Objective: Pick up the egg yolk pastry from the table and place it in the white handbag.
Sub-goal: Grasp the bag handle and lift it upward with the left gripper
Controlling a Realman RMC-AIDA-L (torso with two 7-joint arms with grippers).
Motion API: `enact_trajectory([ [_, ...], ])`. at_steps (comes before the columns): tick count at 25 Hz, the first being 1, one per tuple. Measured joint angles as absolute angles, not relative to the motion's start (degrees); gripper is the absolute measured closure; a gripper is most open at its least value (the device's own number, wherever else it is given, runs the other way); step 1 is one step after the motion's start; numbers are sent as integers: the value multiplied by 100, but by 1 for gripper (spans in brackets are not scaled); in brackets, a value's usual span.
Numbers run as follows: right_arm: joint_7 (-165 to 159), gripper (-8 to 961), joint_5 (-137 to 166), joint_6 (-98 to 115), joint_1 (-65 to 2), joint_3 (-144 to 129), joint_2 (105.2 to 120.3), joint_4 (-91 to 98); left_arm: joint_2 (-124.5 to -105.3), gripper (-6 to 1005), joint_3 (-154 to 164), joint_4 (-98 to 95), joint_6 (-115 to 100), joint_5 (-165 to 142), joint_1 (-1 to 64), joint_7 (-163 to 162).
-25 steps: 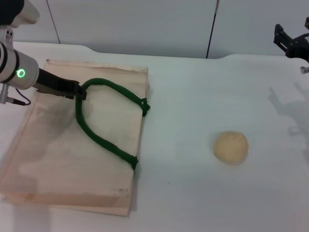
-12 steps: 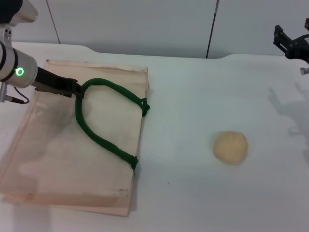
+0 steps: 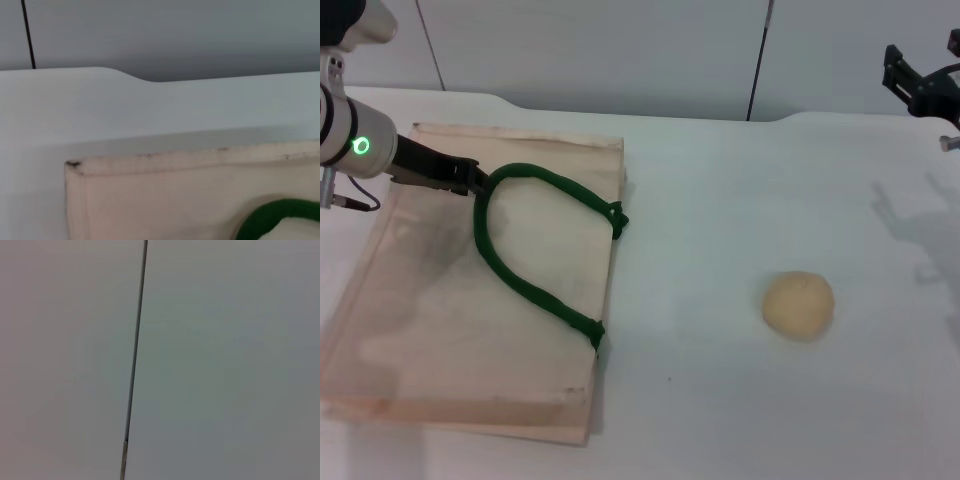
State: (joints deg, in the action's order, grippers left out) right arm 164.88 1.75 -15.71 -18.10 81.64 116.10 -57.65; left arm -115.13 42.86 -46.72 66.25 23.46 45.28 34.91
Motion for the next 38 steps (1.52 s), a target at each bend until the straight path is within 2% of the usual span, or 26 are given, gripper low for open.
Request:
enact_trajectory([
  [25,16525,185,193,-1566,-1698,8116,11610,-5958,-11585,767,4333,-4210,6189,2359,4759,3749],
  [38,16544,185,208,-1480,-1696,8122,11610,-5870,-11605,867,4307,-4330,6296,2399,4703,4052],
])
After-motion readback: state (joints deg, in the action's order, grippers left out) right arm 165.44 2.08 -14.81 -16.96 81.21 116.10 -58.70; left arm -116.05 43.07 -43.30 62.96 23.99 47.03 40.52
